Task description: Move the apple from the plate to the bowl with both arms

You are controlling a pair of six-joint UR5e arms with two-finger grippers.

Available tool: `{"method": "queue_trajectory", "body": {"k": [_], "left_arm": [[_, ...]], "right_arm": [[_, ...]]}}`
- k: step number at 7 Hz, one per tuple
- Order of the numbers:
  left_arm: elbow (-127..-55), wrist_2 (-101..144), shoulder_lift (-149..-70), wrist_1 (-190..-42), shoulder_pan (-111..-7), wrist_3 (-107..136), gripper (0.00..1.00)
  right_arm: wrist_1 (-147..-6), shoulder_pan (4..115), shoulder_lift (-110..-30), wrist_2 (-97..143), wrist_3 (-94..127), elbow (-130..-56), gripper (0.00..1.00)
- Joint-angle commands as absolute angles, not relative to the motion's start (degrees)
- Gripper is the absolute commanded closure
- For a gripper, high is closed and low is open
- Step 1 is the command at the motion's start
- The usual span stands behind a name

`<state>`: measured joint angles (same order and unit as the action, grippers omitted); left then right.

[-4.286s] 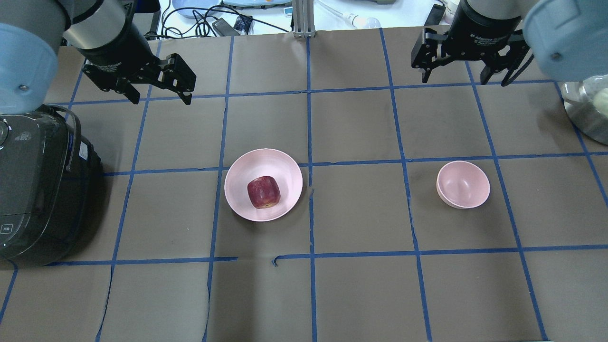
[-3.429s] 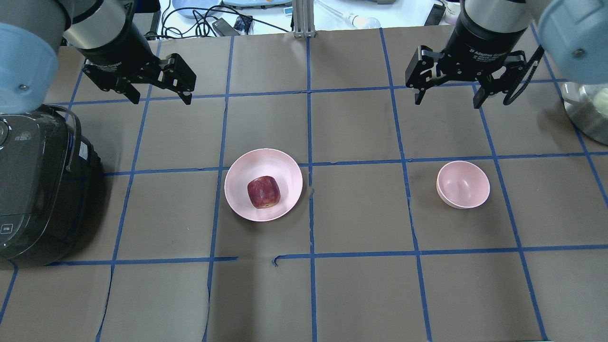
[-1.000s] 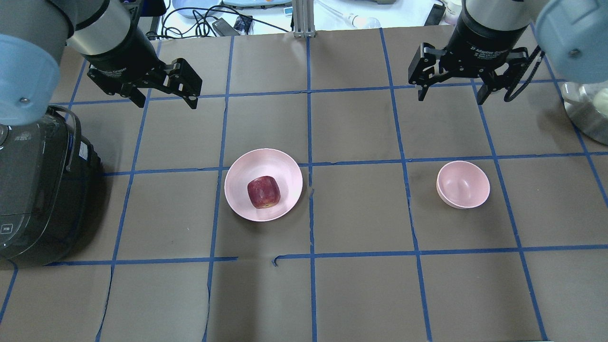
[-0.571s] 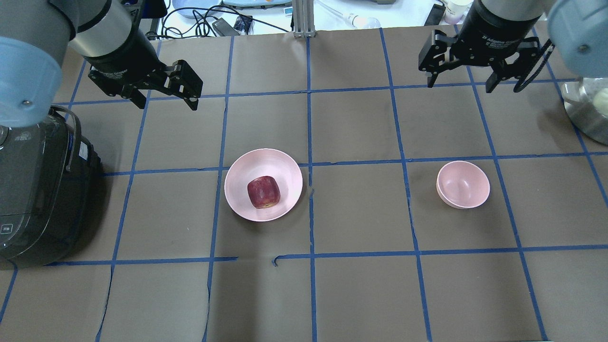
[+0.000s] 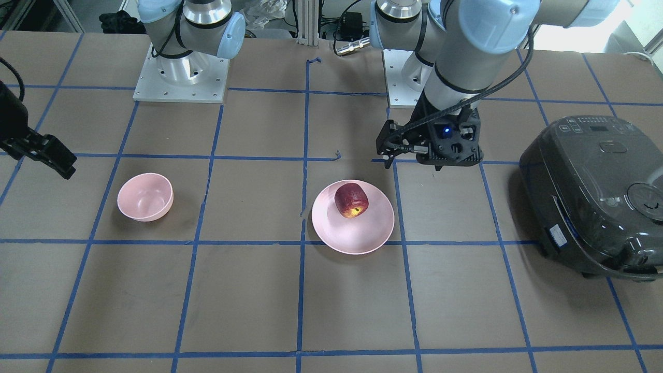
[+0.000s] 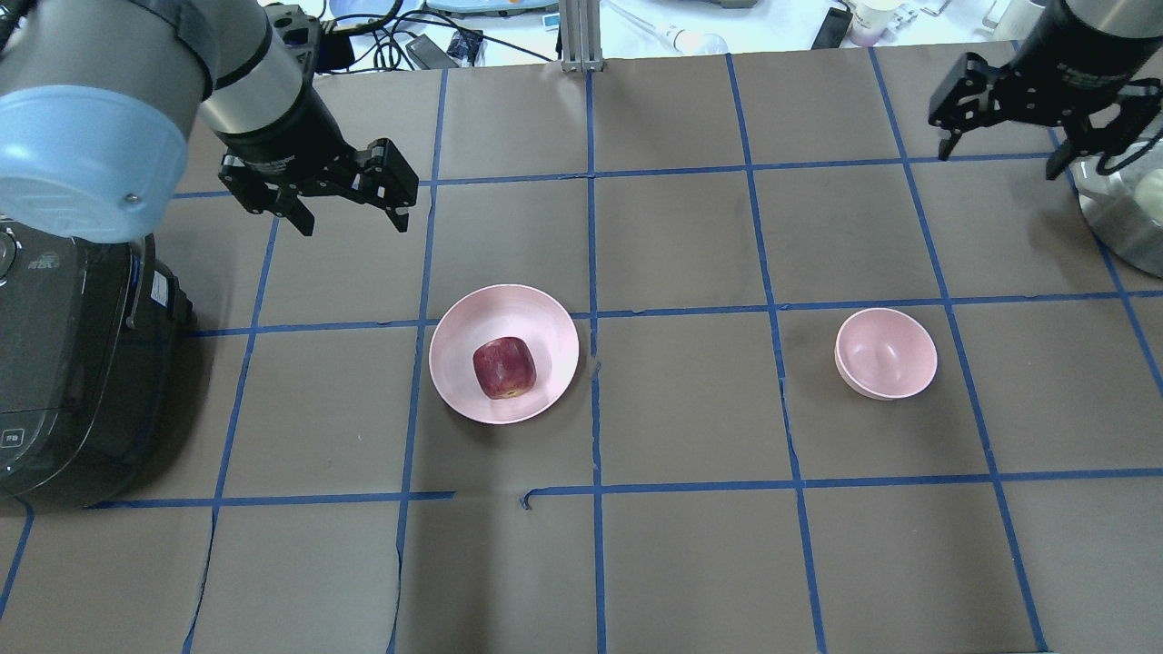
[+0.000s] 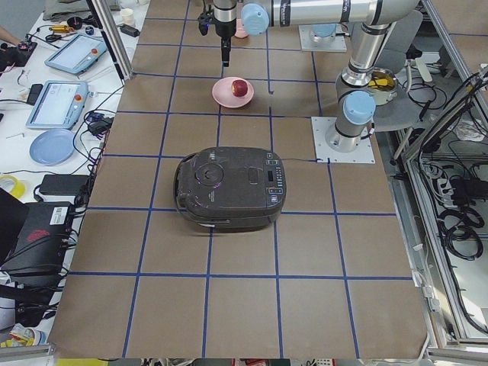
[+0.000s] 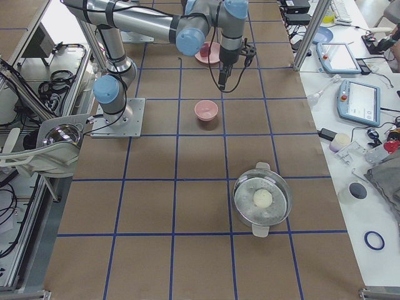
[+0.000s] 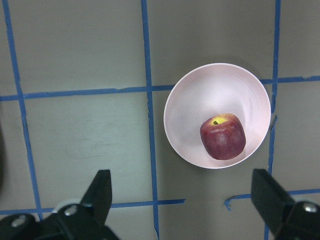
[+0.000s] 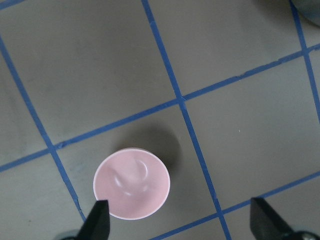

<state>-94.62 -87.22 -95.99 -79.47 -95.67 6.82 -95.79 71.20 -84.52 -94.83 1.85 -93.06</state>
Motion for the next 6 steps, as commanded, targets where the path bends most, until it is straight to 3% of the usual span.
{"method": "queue_trajectory", "body": {"k": [1, 3, 6], "left_arm": [[-99.5, -87.4, -101.0, -69.6, -100.5, 12.5, 0.0], [-104.7, -87.7, -103.4, -62.4, -101.3, 15.5, 0.0], [-106.3, -87.4, -107.9, -60.0, -102.7, 28.1, 0.0]], "right_arm": [[-99.6, 69.3, -78.9, -95.2, 0.1, -100.2, 0.0], [-107.2, 69.3, -77.7, -95.1, -8.2, -108.2, 0.0], [-116.5, 69.3, -76.6, -94.8, -13.7, -116.4, 0.0]]}}
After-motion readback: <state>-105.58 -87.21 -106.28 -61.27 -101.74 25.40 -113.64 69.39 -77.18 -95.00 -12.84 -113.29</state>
